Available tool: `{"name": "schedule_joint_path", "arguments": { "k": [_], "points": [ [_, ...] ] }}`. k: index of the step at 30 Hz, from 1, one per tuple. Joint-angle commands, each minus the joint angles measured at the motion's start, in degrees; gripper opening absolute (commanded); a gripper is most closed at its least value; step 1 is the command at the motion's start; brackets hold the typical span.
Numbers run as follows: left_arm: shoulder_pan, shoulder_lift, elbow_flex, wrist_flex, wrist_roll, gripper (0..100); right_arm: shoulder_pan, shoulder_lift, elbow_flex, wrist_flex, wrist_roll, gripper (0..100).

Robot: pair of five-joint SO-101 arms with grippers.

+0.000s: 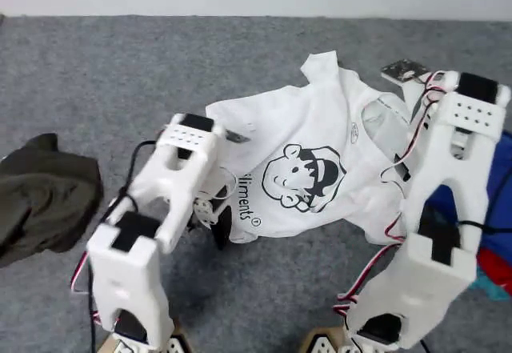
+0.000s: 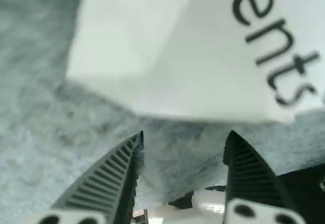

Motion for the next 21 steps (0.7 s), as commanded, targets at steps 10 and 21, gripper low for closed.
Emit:
{"name": "schedule_joint_path", "arguments": {
  "k": [10,21],
  "points": [
    [0.26,17.93,-29.49,2.02,13.71,9,0.75,-4.18,2.81,2.15,0.44,18.8],
    [0.18,19.16,-34.42,2.11,13.89,1,0.75,-4.09,2.81,2.15,0.35,18.8]
  ]
}}
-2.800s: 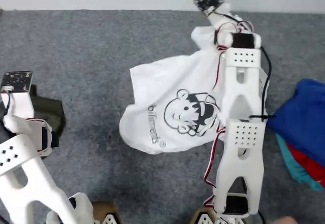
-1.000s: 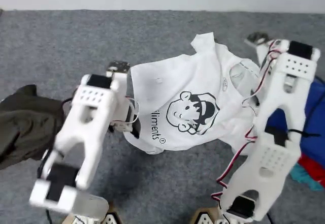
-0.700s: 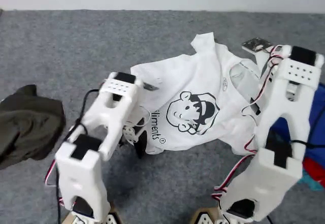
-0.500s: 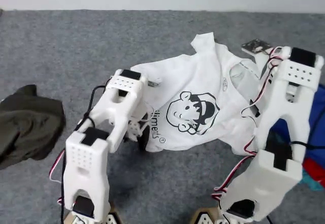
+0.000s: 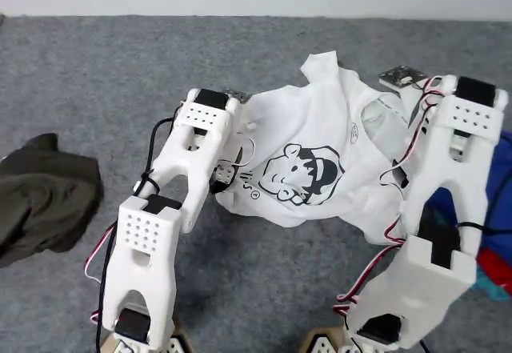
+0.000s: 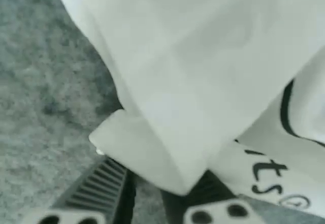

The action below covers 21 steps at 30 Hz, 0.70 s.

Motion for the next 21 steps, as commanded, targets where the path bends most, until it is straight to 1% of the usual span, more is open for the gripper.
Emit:
{"name": "schedule_joint_path", "arguments": {
  "k": [1,4,11,14,21],
  "points": [
    [-0.26,-0.35,-1.89,1.85,0.7,1,0.66,-3.38,-0.26,2.15,0.35,18.8],
    [-2.9,-1.23,-1.54,2.02,0.62,1,0.66,-3.47,0.88,2.15,0.35,18.8],
    [-18.64,-9.93,0.57,1.93,-0.09,1,0.75,-3.56,7.21,2.15,0.44,18.8],
    [-24.53,-12.04,0.48,1.85,-2.55,1,0.31,-3.56,7.47,1.89,0.35,18.8],
    [-35.87,-16.35,0.13,1.76,-8.88,1,-0.22,-4.09,7.3,1.45,0.35,18.7]
  ]
}}
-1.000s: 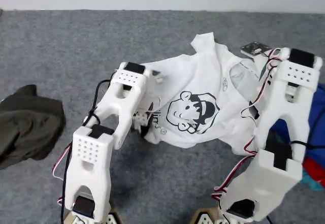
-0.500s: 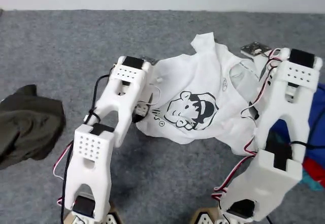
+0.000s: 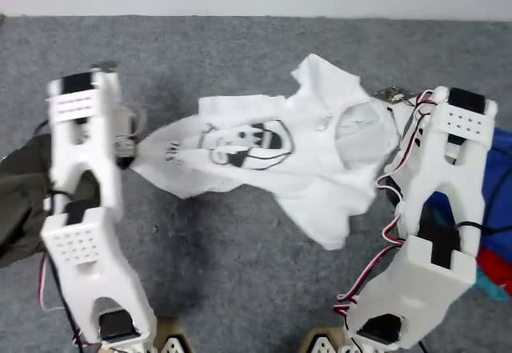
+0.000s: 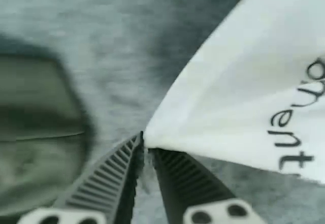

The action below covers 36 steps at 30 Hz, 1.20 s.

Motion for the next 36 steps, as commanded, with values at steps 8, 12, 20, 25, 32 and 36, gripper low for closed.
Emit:
{"name": "schedule_joint_path", "arguments": {
  "k": [8,12,20,25,32,36],
  "points": [
    [-6.59,-7.56,-0.31,1.85,-3.69,8,-10.86,-7.78,-0.26,2.24,0.35,20.4],
    [-7.03,-11.87,-0.84,1.67,-3.43,25,-17.54,-11.38,0.53,2.24,-1.41,35.1],
    [-8.88,-24.7,-0.13,1.85,-7.74,25,-28.62,-10.86,13.27,-3.91,-3.08,43.8],
    [-13.19,-33.14,10.77,1.85,-11.69,24,-31.08,-10.07,14.95,-12.44,-5.36,43.8],
    [-19.08,-42.9,26.15,1.76,-18.2,24,-30.11,-4.79,13.27,-21.05,-5.19,42.9],
    [-21.36,-47.47,31.43,1.76,-19.52,24,-28.62,1.8,10.02,-21.05,-5.27,25.5]
  ]
}}
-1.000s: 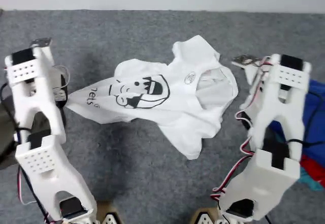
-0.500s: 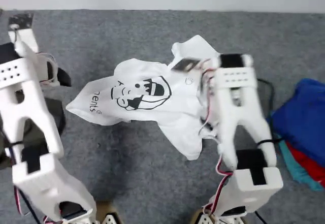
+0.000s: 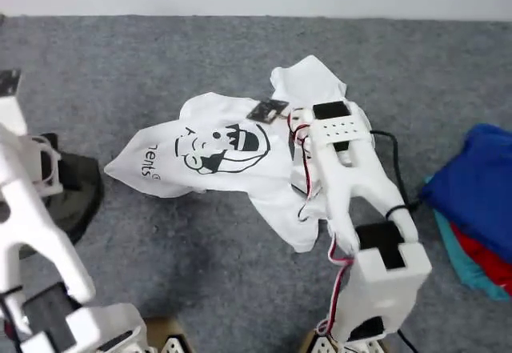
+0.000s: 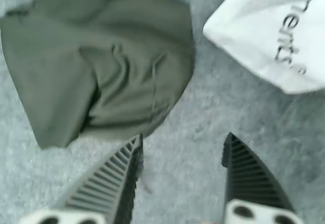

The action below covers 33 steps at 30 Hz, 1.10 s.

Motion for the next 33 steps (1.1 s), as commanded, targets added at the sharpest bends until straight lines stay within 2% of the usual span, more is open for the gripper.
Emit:
{"name": "schedule_joint_path", "arguments": {
  "k": [1,4,6,9,20,23,25,29,33],
  "points": [
    [-1.93,-5.8,3.12,1.67,-1.76,24,2.15,3.56,-5.27,-0.66,-0.44,18.7],
    [-2.64,-8.53,5.93,1.67,-3.16,24,4.7,5.23,-8.18,-0.75,-0.53,0.0],
    [-2.64,-10.2,8.13,1.67,-4.31,24,7.08,5.14,-9.93,-0.66,-0.53,4.8],
    [-2.55,-12.57,10.95,1.67,-4.66,24,11.38,5.14,-13.8,-0.48,-0.53,0.8],
    [-2.11,-14.86,16.4,1.58,-7.12,24,30.37,5.67,-23.3,-1.19,-0.35,1.0],
    [0.7,-14.68,16.57,1.58,-7.38,24,31.87,7.34,-23.38,-1.19,-0.44,1.7],
    [4.04,-14.68,16.57,1.58,-7.12,24,31.78,7.78,-23.91,1.54,-0.44,6.8],
    [10.64,-14.86,16.48,1.58,-6.42,24,32.75,7.43,-26.02,6.64,-0.18,28.1],
    [14.24,-14.86,16.22,1.41,-0.88,24,36.79,6.46,-29.71,14.02,0.97,46.4]
  ]
}}
